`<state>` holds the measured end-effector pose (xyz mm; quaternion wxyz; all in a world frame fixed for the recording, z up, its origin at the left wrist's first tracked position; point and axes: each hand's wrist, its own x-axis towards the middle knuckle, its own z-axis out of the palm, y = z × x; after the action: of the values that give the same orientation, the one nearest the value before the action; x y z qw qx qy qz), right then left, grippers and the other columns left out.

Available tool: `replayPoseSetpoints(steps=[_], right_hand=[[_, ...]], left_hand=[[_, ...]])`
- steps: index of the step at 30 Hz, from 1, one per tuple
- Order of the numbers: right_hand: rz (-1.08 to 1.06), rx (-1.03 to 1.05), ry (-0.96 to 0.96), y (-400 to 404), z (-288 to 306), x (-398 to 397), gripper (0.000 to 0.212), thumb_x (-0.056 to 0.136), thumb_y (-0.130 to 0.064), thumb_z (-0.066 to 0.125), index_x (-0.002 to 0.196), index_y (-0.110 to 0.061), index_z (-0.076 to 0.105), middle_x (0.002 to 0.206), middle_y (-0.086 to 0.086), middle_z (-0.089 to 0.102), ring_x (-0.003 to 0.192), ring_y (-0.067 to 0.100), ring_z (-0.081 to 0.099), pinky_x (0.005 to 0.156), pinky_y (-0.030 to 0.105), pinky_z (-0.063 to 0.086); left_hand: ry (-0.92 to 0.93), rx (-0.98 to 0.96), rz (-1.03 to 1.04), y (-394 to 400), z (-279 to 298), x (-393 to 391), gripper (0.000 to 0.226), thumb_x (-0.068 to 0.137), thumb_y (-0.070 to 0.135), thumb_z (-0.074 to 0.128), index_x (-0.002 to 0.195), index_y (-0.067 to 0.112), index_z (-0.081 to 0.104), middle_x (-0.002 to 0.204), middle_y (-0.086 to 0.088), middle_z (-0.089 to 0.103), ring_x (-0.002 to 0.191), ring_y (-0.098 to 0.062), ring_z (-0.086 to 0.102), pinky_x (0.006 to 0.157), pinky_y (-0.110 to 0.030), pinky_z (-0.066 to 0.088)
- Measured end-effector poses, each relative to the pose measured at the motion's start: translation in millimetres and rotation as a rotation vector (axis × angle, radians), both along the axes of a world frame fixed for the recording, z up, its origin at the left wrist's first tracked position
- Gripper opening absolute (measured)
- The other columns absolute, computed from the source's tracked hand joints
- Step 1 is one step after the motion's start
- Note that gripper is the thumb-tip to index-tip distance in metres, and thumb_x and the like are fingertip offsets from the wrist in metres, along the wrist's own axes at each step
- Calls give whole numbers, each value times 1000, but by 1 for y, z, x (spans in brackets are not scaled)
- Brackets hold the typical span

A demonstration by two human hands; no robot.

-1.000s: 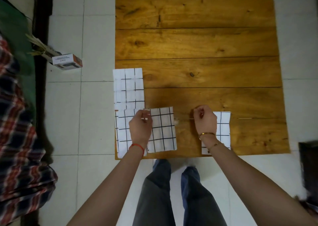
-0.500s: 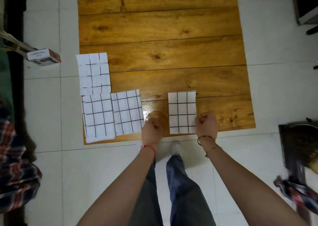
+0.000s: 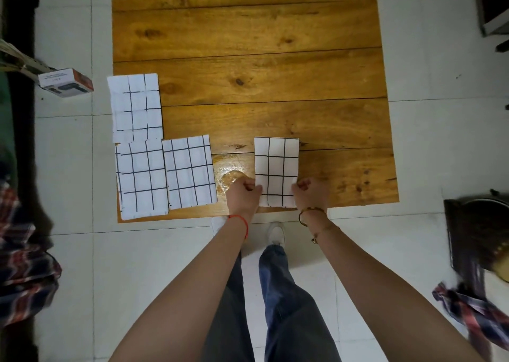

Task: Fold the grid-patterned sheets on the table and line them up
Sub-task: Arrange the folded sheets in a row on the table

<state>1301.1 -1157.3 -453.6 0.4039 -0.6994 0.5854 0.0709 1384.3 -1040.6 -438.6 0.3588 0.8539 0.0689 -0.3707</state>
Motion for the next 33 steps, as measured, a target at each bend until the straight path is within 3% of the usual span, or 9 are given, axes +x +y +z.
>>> replayPoseSetpoints(steps=[4, 6, 8, 17, 20, 23, 26, 30, 33], right_hand=[[41, -3, -117, 0, 19, 22, 8, 85, -19, 64, 89, -14, 60, 76, -5, 57, 65, 6, 51, 47, 9, 34], [48, 0, -180, 0, 28, 43, 11, 85, -20, 64, 91, -12, 60, 76, -5, 56, 62, -1, 47, 46, 4, 37], [69, 2, -224, 4, 33, 70, 14, 85, -22, 65, 93, -10, 62, 78, -4, 58, 64, 1, 48, 46, 5, 36], [116, 32, -344, 37, 23, 203, 10, 80, -16, 69, 86, -12, 62, 77, -3, 61, 61, 1, 49, 51, 7, 41], [139, 14, -338, 48, 13, 234, 10, 80, -15, 69, 87, -12, 62, 76, -3, 60, 65, 5, 52, 54, 10, 40], [174, -2, -319, 55, 1, 249, 10, 82, -14, 67, 89, -13, 60, 73, -5, 57, 66, 7, 51, 56, 12, 41], [228, -24, -278, 62, -8, 254, 11, 84, -16, 65, 93, -13, 59, 72, -11, 55, 68, 7, 52, 59, 17, 42], [344, -83, -257, 66, -11, 250, 11, 86, -17, 63, 97, -15, 59, 81, -3, 63, 73, 11, 57, 64, 28, 50], [392, -180, -207, 68, -10, 244, 15, 88, -18, 58, 103, -17, 58, 91, 0, 62, 83, 15, 57, 70, 34, 53]], left_hand=[[-81, -65, 34, 4, 13, 28, 8, 87, 13, 65, 94, 9, 63, 73, 7, 58, 67, -3, 50, 57, -3, 38], [-135, -93, 71, 10, 18, 53, 6, 84, 14, 67, 88, 11, 64, 66, 9, 56, 63, -5, 51, 66, -12, 44], [-176, -111, 103, 18, 24, 80, 7, 82, 15, 68, 88, 14, 65, 66, 9, 57, 65, -6, 53, 73, -22, 47], [-196, -138, 200, 71, 20, 192, 30, 77, 4, 61, 100, 25, 65, 63, 13, 58, 73, -10, 59, 92, -35, 53], [-222, -122, 193, 82, 7, 216, 38, 76, -3, 57, 106, 18, 67, 64, 13, 56, 67, -5, 55, 87, -20, 52], [-275, -90, 121, 87, 2, 229, 42, 77, -5, 55, 112, 13, 66, 69, 14, 58, 64, 0, 53, 67, 2, 40], [-304, -84, 70, 92, -4, 234, 41, 77, -4, 57, 113, 15, 65, 87, 7, 66, 68, 0, 56, 63, 3, 39], [-316, -89, 64, 98, -8, 236, 40, 80, -4, 57, 115, 15, 64, 103, 5, 67, 72, 3, 57, 63, 2, 42], [-379, -82, 45, 108, -6, 237, 34, 84, 2, 59, 115, 15, 63, 107, 4, 67, 81, -6, 61, 70, -4, 45]])
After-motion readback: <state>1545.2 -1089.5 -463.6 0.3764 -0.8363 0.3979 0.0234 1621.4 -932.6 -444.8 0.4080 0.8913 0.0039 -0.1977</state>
